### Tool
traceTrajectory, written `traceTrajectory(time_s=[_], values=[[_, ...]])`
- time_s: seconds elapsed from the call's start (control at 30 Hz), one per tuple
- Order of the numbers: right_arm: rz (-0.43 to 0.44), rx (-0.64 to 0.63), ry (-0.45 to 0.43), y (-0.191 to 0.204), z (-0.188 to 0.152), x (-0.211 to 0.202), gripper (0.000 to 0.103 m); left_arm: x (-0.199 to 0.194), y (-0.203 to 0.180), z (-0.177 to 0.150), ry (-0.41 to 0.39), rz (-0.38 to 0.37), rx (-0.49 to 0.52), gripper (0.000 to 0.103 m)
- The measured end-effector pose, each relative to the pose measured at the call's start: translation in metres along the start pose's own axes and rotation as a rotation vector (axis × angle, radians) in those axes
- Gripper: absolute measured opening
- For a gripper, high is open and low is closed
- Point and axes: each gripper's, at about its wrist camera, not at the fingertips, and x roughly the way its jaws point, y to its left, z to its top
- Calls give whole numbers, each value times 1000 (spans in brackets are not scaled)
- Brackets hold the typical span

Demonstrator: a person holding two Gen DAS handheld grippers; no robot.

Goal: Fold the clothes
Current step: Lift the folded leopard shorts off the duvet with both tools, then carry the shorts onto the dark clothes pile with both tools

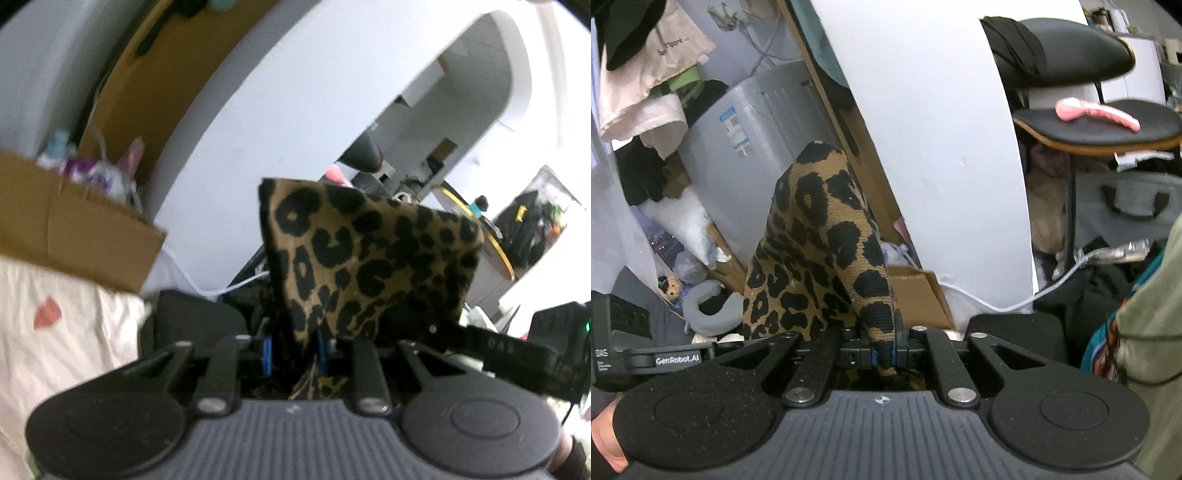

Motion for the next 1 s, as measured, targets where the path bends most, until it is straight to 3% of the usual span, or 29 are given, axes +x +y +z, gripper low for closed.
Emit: traceTrajectory(time_s=[0.37, 0.7, 1.0], values=[[-102, 29, 93, -35, -42, 33, 5, 48, 36, -39, 102, -40, -124, 23], [-165, 110, 143, -90, -64, 98, 5, 121, 80, -44, 187, -33, -143, 23], [-187, 108, 184, -122, -61, 171, 5, 174, 119, -36, 228, -23, -152, 23]])
